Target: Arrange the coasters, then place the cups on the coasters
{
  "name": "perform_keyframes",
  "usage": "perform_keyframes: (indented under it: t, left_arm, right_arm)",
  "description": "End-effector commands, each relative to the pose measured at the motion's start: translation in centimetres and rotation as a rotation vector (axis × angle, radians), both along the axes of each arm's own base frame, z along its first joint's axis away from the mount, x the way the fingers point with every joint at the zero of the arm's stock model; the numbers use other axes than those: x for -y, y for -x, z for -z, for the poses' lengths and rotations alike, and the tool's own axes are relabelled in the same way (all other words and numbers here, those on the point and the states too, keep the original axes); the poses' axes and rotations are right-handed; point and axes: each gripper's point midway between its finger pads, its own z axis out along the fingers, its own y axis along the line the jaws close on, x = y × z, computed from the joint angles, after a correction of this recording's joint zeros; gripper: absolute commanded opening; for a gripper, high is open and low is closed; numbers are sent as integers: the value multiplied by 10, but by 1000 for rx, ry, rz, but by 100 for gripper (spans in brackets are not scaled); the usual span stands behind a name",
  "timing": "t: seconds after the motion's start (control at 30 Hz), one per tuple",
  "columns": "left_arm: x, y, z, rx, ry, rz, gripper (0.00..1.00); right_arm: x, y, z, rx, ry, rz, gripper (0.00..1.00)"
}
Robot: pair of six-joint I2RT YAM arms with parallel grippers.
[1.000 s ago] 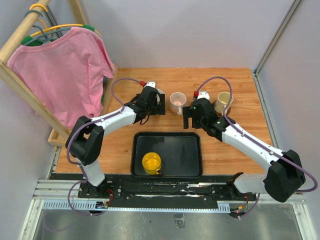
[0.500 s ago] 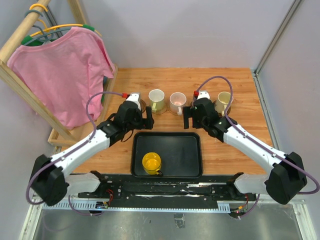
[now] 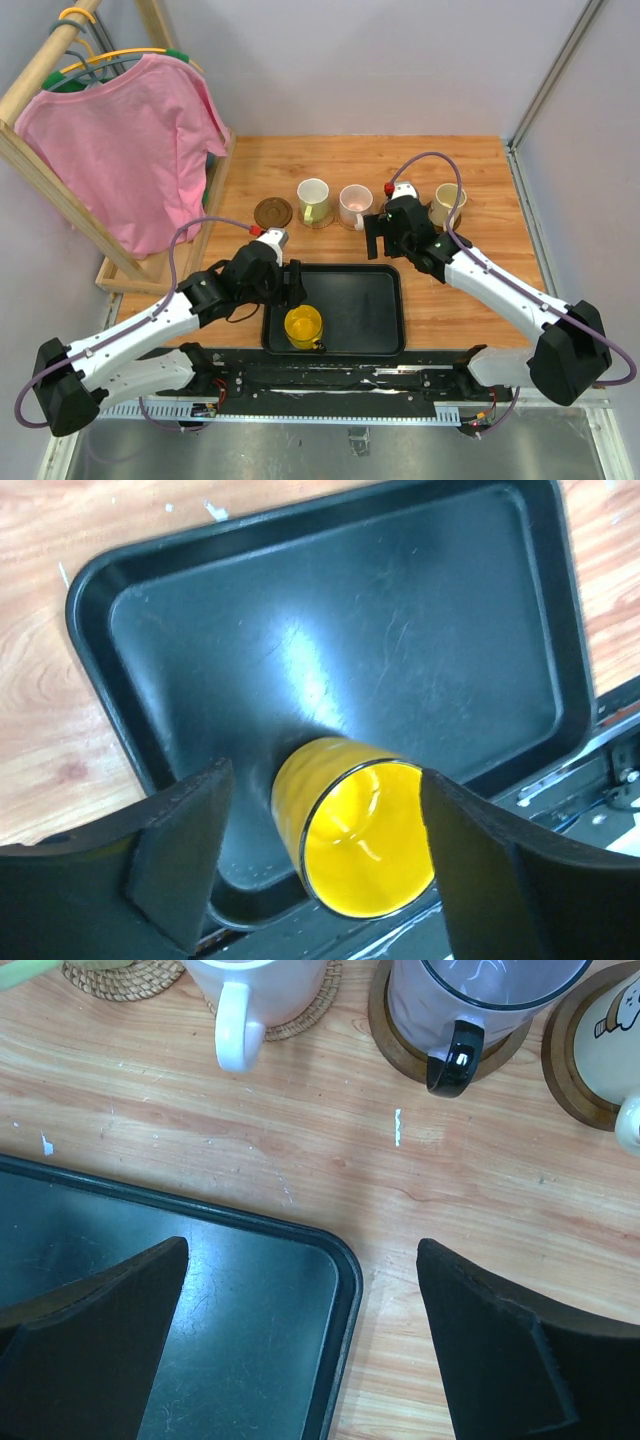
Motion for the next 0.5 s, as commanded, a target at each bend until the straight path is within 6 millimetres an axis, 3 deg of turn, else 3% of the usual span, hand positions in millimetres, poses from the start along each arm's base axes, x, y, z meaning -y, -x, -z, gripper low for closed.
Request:
perform_keyframes:
  t: [0.0,0.27,0.37,0.47]
  left_arm:
    - [-7,25,23,-102,-31,7,73]
    - [-2,51,49,-184,-72,72,61]
    - [-3,52,59,-193,-95,74,51]
    - [-5,47,66,-179,-120,51,34]
  right_arm:
    - [-4,1,-6,-5,-12,-10,98]
    - [-2,5,-1,-18,-20,-3,98]
    - [-3,5,0,-22,-27,-2,98]
    - [-3,6,1,-25,-30,0,98]
